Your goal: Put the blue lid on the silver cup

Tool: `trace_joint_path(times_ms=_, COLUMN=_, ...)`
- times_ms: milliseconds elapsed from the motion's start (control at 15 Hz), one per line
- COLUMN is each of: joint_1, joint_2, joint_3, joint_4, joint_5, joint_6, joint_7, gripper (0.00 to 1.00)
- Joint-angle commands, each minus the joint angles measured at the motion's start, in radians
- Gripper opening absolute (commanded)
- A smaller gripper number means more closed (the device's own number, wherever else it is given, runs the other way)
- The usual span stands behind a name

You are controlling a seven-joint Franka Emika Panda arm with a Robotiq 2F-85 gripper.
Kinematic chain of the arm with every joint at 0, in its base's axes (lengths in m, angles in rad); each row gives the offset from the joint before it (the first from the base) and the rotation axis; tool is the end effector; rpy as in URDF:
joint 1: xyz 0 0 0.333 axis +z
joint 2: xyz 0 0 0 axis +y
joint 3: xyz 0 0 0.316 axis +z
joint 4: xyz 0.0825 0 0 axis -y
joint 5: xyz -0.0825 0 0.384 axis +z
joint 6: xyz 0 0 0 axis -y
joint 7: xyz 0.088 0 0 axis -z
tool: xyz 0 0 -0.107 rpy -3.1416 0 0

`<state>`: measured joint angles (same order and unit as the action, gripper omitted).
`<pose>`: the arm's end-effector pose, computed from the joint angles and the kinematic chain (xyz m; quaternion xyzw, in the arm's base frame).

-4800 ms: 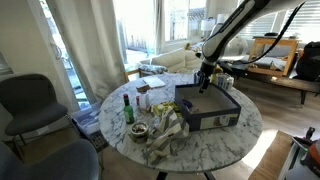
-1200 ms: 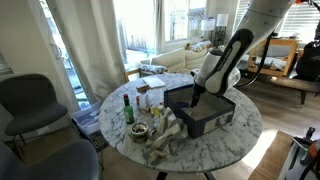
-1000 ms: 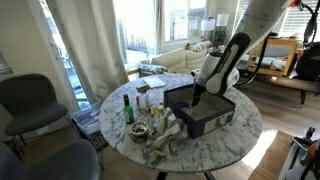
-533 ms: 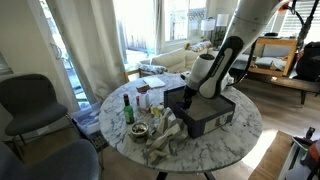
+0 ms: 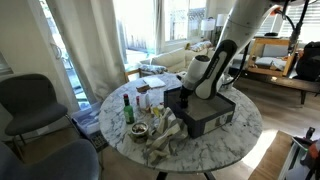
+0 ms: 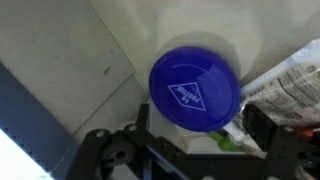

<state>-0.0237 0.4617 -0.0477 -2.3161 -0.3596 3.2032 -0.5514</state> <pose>0.5479 -0.0063 0.1859 0.8902 0.4046 0.1850 0.0980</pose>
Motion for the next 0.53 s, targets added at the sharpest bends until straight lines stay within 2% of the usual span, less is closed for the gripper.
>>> trace_joint_path(times_ms=0, joint_1=-0.020, joint_2=0.093, joint_3=0.013, joint_4=0.069, joint_5=-0.029, joint_6=-0.005, joint_7=0.018, gripper=0.88)
trace_joint_path(times_ms=67, joint_1=-0.016, joint_2=0.107, joint_3=0.009, joint_4=0.080, joint_5=-0.030, joint_6=-0.007, joint_7=0.018, gripper=0.67)
trace_joint_path(times_ms=133, joint_1=-0.008, joint_2=0.121, joint_3=-0.002, joint_4=0.092, joint_5=-0.031, joint_6=-0.008, joint_7=0.020, gripper=0.67)
trace_joint_path(times_ms=333, joint_1=0.003, joint_2=0.140, joint_3=-0.017, joint_4=0.111, joint_5=-0.032, joint_6=-0.004, joint_7=0.026, gripper=0.42)
trace_joint_path(times_ms=467, joint_1=0.022, joint_2=0.132, joint_3=-0.038, joint_4=0.114, joint_5=-0.033, joint_6=0.000, joint_7=0.033, gripper=0.29)
